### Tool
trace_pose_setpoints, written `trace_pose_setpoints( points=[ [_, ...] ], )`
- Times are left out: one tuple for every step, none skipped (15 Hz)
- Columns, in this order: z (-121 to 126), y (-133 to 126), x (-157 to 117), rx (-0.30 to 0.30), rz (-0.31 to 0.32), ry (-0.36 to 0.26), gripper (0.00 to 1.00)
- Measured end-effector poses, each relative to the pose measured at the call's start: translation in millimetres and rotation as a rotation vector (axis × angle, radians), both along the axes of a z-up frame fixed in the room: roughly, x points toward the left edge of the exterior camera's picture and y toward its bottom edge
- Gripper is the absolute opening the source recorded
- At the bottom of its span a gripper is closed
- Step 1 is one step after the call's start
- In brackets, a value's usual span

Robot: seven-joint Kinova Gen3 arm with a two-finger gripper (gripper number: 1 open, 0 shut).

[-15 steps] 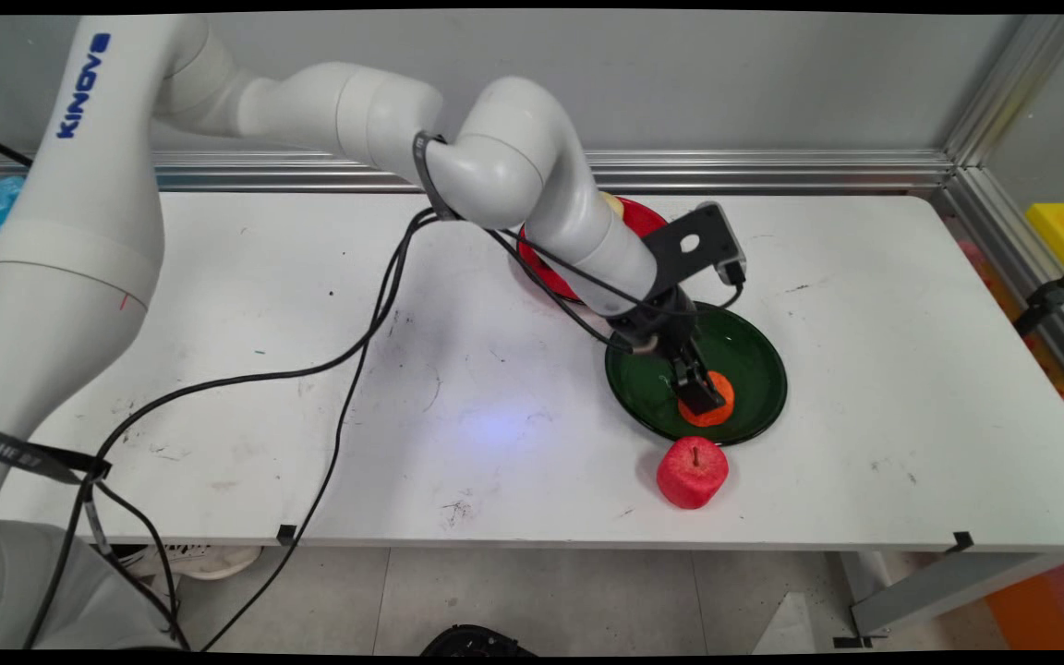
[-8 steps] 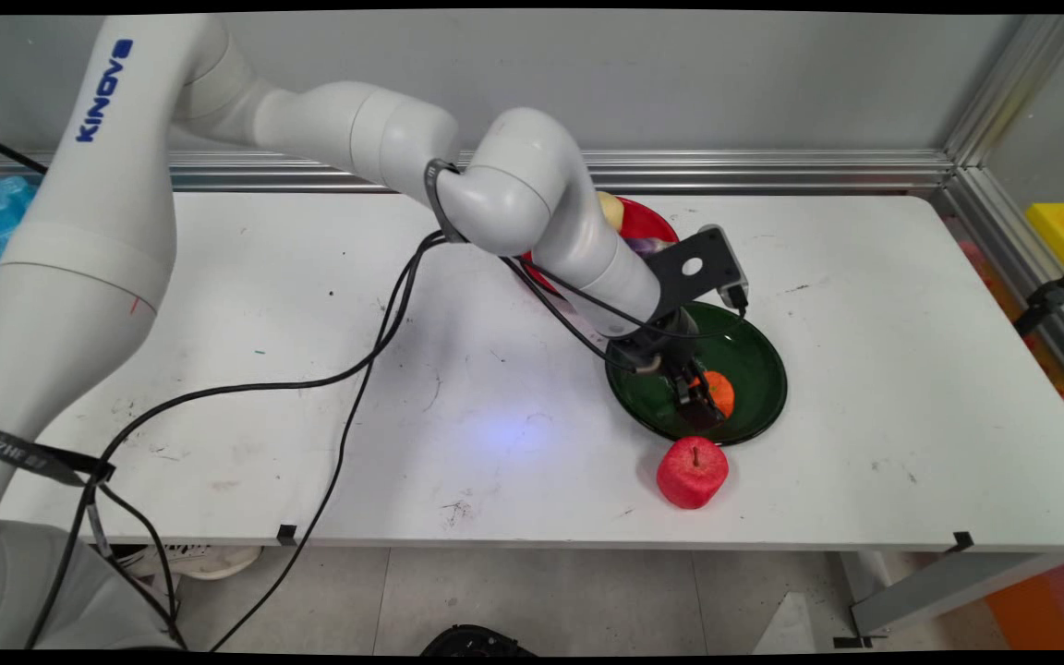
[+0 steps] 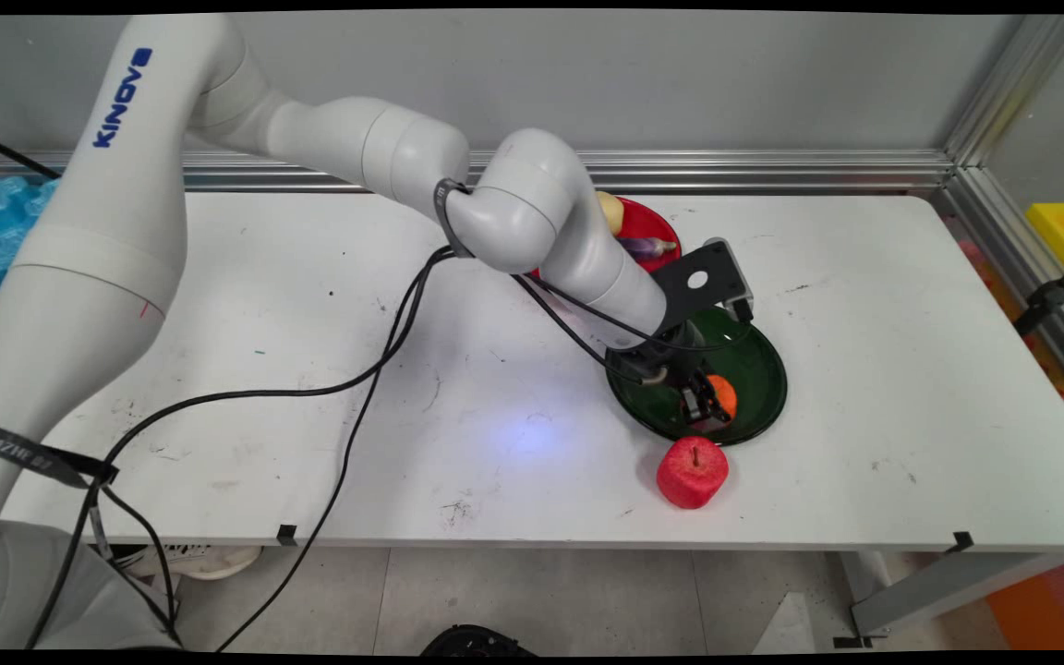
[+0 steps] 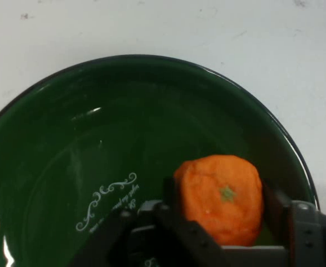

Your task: Place the picked object on the red plate

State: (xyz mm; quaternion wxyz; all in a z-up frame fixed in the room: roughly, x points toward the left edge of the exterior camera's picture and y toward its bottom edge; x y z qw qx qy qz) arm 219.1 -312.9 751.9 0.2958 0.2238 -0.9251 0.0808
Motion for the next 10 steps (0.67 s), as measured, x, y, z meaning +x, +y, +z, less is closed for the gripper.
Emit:
trace_pose_setpoints(
  points=[
    [-1.1,0.1,-0.2,-0.001,-0.001,0.001,0.00],
    [-1.9,0.1,0.0,-0.002,-0.001,0.002,0.00],
    [-2.5,0.1,0.6,-0.002,0.000,0.003,0.00],
    [-2.7,0.0,1.3,-0.003,-0.001,0.004,0.00],
    [-2.6,-0.1,2.1,-0.004,-0.003,0.005,0.00],
    [-1.8,-0.3,3.7,-0.003,-0.004,0.007,0.00],
    [0.0,-0.8,5.8,-0.004,-0.007,0.009,0.00],
    [2.5,-1.5,7.7,-0.005,-0.010,0.011,0.00],
    [6.8,-3.3,10.4,-0.008,-0.013,0.014,0.00],
    [12.3,-5.5,13.0,-0.011,-0.017,0.018,0.00]
  ],
)
